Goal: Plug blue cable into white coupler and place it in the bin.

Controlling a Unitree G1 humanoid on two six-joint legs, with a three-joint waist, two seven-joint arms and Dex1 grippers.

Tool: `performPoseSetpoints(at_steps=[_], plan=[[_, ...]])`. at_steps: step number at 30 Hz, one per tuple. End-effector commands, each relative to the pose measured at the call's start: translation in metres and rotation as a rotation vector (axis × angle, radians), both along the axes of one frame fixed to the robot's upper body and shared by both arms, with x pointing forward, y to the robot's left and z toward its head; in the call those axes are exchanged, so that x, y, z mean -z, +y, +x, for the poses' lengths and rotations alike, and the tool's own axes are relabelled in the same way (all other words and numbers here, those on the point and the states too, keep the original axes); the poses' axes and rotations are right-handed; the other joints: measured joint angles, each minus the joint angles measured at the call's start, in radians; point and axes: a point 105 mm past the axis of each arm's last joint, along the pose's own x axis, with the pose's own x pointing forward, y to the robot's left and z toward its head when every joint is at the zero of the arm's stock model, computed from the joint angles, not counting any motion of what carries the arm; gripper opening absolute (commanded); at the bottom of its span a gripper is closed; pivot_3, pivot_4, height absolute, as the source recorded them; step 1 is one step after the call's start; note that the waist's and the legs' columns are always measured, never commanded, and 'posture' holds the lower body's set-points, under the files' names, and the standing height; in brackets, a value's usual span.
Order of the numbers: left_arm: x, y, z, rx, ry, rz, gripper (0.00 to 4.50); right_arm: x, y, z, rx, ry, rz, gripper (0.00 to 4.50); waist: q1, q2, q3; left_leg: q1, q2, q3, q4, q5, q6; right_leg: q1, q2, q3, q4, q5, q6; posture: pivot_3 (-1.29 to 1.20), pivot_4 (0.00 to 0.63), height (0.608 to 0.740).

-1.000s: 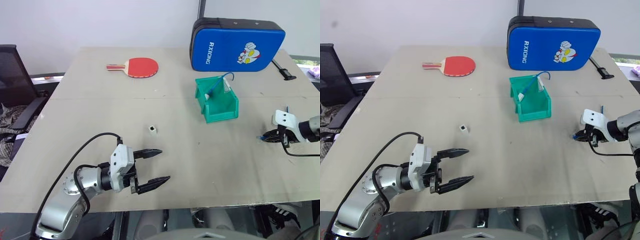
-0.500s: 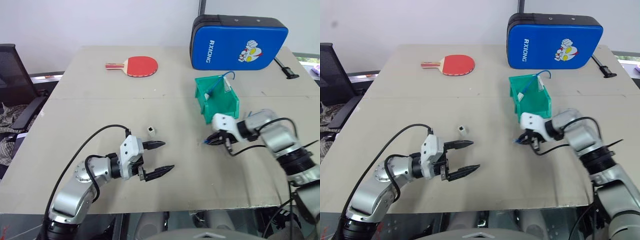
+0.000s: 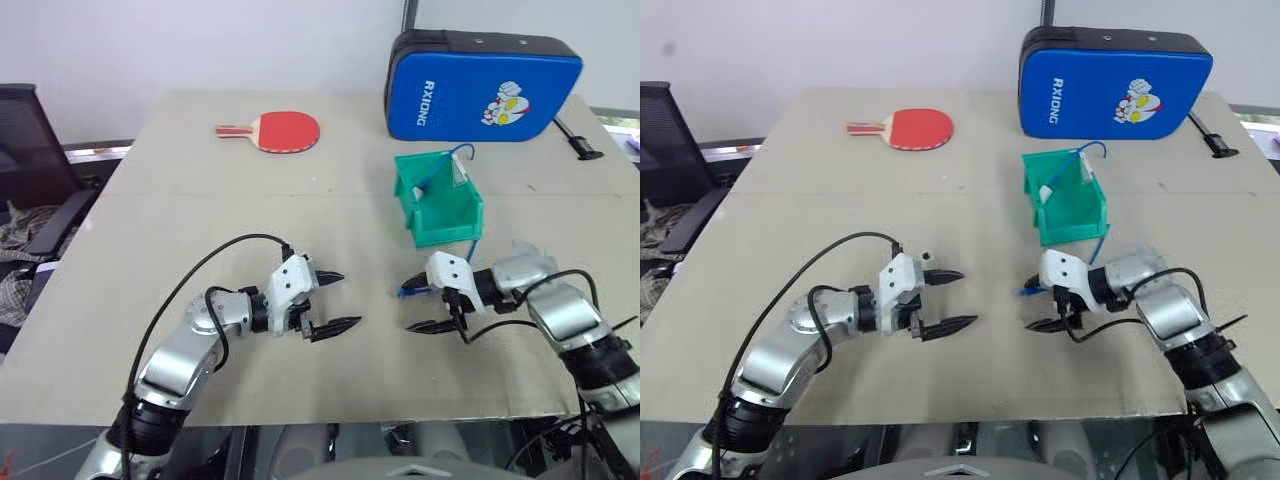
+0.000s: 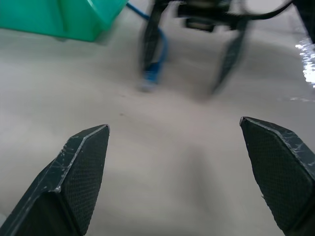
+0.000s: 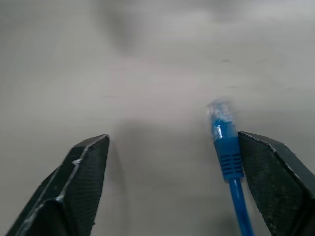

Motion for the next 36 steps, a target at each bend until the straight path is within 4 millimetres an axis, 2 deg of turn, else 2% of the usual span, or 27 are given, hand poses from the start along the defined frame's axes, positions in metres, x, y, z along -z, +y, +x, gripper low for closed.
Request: performPoseSetpoints(at_steps=[1,3,5,10,18,22,25,32,34,36], plan=[[-0.011,-0.028,0.019,0.056,-0.072,0.018,4.39,-0.032,-0.024,-0.021,0.166,-0.137,0.142,3.79,0.015,0.000,0.000,0.000,0.000,0.000,0.001,0.000,0.000,0.000,0.000,0.000,0.000,0.000,0.001,0.00,0.150,0.731],[-0.016,-0.040,0.029,0.071,-0.074,0.016,4.39,-0.039,-0.035,-0.032,0.274,-0.181,0.189,3.79,0.025,0.000,0.000,-0.003,-0.002,-0.002,0.003,0.000,0.000,0.000,-0.001,-0.004,0.000,-0.002,0.004,0.00,0.150,0.731],[-0.020,-0.050,0.036,0.097,-0.075,0.028,4.39,-0.045,-0.044,-0.042,0.381,-0.225,0.223,3.79,0.014,0.000,0.000,-0.005,-0.001,-0.002,0.005,0.000,0.000,-0.001,-0.001,-0.003,0.000,-0.002,0.004,0.00,0.150,0.731],[-0.020,-0.061,0.038,0.183,-0.062,0.075,4.39,-0.045,-0.059,-0.066,0.548,-0.273,0.217,3.79,-0.003,0.000,0.000,-0.003,0.000,-0.001,0.007,0.000,0.000,0.000,0.000,-0.001,0.001,-0.002,0.005,0.00,0.150,0.731],[-0.009,-0.066,0.041,0.240,-0.046,0.169,4.39,-0.033,-0.075,-0.098,0.627,-0.251,0.143,3.79,-0.002,0.001,0.000,-0.003,0.001,-0.003,0.007,0.000,0.000,0.000,0.003,-0.001,0.002,-0.002,0.004,0.00,0.150,0.731],[0.006,-0.070,0.043,0.268,-0.050,0.242,4.39,-0.033,-0.081,-0.102,0.637,-0.261,0.125,3.79,-0.004,0.001,0.000,-0.003,0.000,-0.001,0.008,0.000,0.000,0.000,0.002,0.001,0.001,-0.003,0.005,0.00,0.150,0.731],[0.011,-0.075,0.044,0.288,-0.050,0.256,3.48,-0.033,-0.080,-0.101,0.641,-0.267,0.131,3.88,-0.003,0.001,0.000,-0.003,0.000,-0.001,0.008,0.000,0.000,0.000,0.002,0.002,0.001,-0.002,0.005,0.00,0.150,0.731],[0.019,-0.078,0.041,0.349,-0.046,0.292,0.07,-0.032,-0.074,-0.100,0.649,-0.250,0.151,3.88,-0.002,0.001,-0.001,-0.004,0.000,-0.003,0.008,0.000,0.000,0.000,0.002,0.000,0.001,-0.003,0.004,0.00,0.150,0.731],[0.013,-0.079,0.041,0.354,-0.058,0.255,0.07,-0.032,-0.071,-0.098,0.681,-0.219,0.194,3.88,-0.002,0.001,-0.001,-0.004,0.000,-0.002,0.008,0.000,0.000,0.000,0.002,0.001,0.001,-0.003,0.005,0.00,0.150,0.731],[-0.004,-0.082,0.035,0.377,-0.014,0.123,0.07,-0.035,-0.066,-0.094,0.738,-0.156,0.293,3.88,-0.002,0.001,-0.001,-0.004,0.001,-0.002,0.008,0.000,0.000,0.000,0.002,0.001,0.001,-0.003,0.005,0.00,0.150,0.731]])
